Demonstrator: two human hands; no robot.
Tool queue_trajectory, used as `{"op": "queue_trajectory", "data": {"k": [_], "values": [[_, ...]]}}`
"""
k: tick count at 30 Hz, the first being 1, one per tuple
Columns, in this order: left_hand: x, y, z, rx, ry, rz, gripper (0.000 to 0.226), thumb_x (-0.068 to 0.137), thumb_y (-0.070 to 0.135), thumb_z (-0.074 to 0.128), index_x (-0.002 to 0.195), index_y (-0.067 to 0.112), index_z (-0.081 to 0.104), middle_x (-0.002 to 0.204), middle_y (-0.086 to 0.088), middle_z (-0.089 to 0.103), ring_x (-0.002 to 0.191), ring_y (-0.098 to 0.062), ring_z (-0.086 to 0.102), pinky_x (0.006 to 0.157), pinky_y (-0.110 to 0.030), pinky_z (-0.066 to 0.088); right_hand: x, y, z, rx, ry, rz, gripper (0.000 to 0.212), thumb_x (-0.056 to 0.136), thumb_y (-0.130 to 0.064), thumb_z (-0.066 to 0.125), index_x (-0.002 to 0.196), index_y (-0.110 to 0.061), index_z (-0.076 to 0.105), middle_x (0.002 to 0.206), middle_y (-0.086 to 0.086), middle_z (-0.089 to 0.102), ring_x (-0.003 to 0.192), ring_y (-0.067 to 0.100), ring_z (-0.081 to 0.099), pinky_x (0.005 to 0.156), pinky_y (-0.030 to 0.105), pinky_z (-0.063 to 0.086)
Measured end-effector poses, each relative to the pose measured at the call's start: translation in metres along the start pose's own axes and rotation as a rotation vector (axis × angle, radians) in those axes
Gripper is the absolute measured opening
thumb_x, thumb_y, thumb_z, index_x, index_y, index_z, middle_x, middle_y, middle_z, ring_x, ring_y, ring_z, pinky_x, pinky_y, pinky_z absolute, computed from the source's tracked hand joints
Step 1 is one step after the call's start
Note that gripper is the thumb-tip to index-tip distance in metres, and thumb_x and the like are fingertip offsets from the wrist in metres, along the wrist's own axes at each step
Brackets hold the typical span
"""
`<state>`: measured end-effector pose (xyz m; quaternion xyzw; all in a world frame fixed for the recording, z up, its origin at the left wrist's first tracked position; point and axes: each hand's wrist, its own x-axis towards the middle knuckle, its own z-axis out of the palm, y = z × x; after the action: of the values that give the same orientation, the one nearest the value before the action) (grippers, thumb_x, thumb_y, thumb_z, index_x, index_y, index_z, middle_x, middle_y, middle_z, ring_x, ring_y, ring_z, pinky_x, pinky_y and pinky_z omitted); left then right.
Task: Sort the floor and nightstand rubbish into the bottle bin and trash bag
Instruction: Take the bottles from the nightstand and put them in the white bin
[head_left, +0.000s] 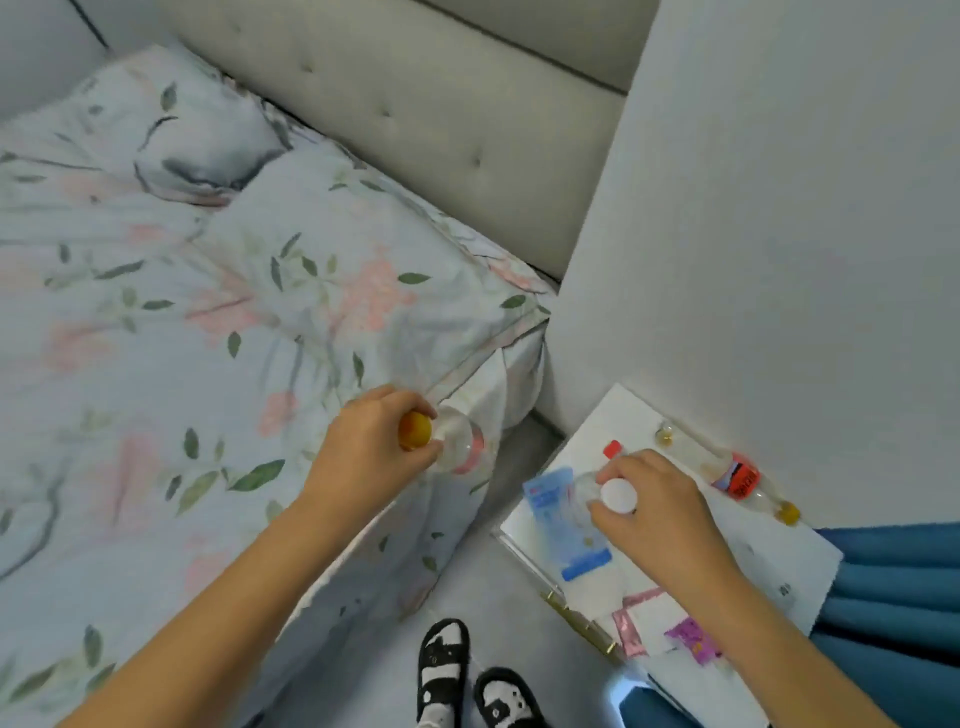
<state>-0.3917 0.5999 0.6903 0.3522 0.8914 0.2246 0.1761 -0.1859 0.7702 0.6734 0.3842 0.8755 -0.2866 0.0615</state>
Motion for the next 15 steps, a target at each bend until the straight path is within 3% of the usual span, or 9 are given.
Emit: {"op": "queue_trajectory", "data": {"k": [3, 6, 10, 15], "values": [[-0.056, -0.05, -0.026, -0.031, 0.137, -0.239, 0.023, 0.076, 0.03, 0.078, 0.095, 0.028, 0.065, 0.09, 0.01, 0.056, 0.081, -0.012, 0.053, 0.066, -0.018, 0.041, 0.003, -0.048, 0.014, -0.026, -0.062, -0.19, 0.015, 0.084, -0.024, 0.066, 0.098, -0.02, 0.061, 0.099, -0.007, 0.05, 0.09, 0.013, 0.052, 0.075, 0.017, 0.038], [-0.129, -0.093, -0.045, -0.034, 0.282, -0.447, 0.024, 0.076, 0.03, 0.079, 0.096, 0.025, 0.065, 0.092, 0.007, 0.059, 0.081, -0.013, 0.054, 0.07, -0.023, 0.041, -0.008, -0.098, 0.039, -0.077, -0.152, -0.417, 0.015, 0.078, -0.019, 0.07, 0.089, -0.021, 0.061, 0.095, -0.007, 0.051, 0.084, 0.016, 0.053, 0.072, 0.026, 0.041], [-0.234, -0.131, -0.056, -0.076, 0.438, -0.694, 0.025, 0.077, 0.025, 0.078, 0.099, 0.021, 0.067, 0.094, 0.001, 0.063, 0.083, -0.015, 0.051, 0.07, -0.024, 0.036, -0.044, -0.171, 0.081, -0.205, -0.297, -0.726, 0.016, 0.08, -0.024, 0.067, 0.094, -0.017, 0.062, 0.101, -0.002, 0.055, 0.092, 0.019, 0.057, 0.078, 0.032, 0.046], [-0.373, -0.158, -0.058, -0.15, 0.588, -0.957, 0.023, 0.078, 0.027, 0.075, 0.099, 0.023, 0.066, 0.093, 0.008, 0.058, 0.085, -0.01, 0.048, 0.071, -0.022, 0.034, -0.125, -0.256, 0.147, -0.348, -0.453, -1.074, 0.02, 0.087, -0.029, 0.061, 0.104, -0.019, 0.062, 0.105, -0.003, 0.057, 0.1, 0.016, 0.056, 0.076, 0.023, 0.041]]}}
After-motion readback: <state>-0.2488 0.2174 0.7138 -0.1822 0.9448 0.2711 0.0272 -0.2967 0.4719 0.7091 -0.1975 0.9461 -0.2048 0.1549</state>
